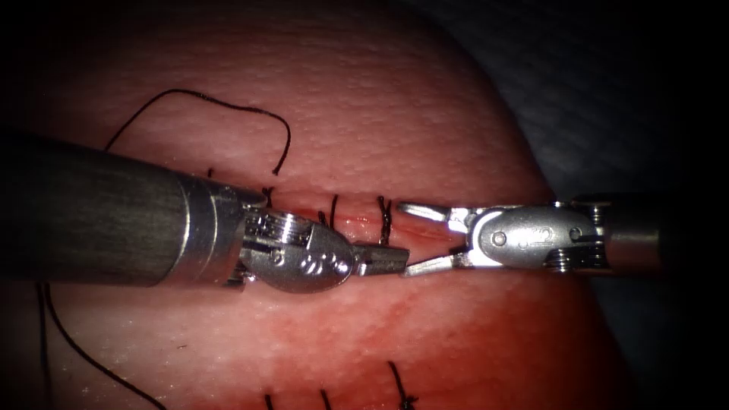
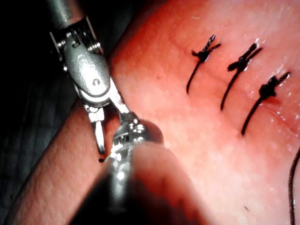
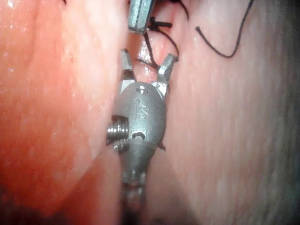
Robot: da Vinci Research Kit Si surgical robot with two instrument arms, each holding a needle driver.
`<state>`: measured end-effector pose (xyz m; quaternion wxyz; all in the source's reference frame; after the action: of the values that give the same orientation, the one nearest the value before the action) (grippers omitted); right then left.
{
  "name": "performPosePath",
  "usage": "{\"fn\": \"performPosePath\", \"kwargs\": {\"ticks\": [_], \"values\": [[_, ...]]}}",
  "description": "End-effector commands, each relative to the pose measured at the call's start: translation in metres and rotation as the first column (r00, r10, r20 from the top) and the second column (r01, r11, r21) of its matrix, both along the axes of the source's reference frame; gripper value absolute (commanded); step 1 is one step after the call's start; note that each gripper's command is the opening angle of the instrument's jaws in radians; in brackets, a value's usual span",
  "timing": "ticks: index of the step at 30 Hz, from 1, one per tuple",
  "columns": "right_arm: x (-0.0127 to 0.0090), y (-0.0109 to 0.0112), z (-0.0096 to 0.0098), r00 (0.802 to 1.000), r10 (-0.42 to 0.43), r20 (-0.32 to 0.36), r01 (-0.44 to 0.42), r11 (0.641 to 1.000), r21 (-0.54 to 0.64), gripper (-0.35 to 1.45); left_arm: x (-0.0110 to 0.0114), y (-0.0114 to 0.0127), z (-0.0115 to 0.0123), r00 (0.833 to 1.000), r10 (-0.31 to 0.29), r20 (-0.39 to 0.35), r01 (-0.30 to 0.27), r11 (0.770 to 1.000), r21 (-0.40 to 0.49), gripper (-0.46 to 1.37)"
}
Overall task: Wound Closure
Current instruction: With the right suturecut tool, cut the suture tail.
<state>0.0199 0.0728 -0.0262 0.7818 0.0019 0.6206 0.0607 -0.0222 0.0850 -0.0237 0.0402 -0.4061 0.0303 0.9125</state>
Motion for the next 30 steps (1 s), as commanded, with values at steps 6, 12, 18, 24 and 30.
{"fn": "performPosePath", "kwargs": {"ticks": [6,12,18,24,30], "values": [[0.0011,0.0003,0.0002,0.999,0.038,-0.033,-0.04,0.997,-0.069,1.15,-0.0003,-0.0002,-0.0006,1.0,0.006,0.0,-0.006,1.0,0.0,-0.35],[0.002,0.0002,0.0003,0.997,0.07,-0.045,-0.075,0.988,-0.133,1.15,-0.0006,-0.0002,-0.0008,1.0,0.004,-0.001,-0.004,1.0,0.0,-0.35],[0.0035,-0.0008,0.0008,0.996,0.078,-0.045,-0.084,0.985,-0.149,1.16,-0.0007,-0.0002,-0.0008,1.0,0.004,-0.001,-0.004,1.0,0.001,-0.35],[0.0037,-0.001,0.001,0.996,0.079,-0.045,-0.085,0.985,-0.152,1.16,-0.0007,-0.0002,-0.0009,1.0,0.004,-0.001,-0.004,1.0,0.001,-0.35],[0.0039,-0.0013,0.0009,0.996,0.076,-0.049,-0.083,0.985,-0.152,1.17,-0.0008,-0.0003,-0.001,1.0,0.004,-0.001,-0.004,1.0,0.001,-0.35]]}}
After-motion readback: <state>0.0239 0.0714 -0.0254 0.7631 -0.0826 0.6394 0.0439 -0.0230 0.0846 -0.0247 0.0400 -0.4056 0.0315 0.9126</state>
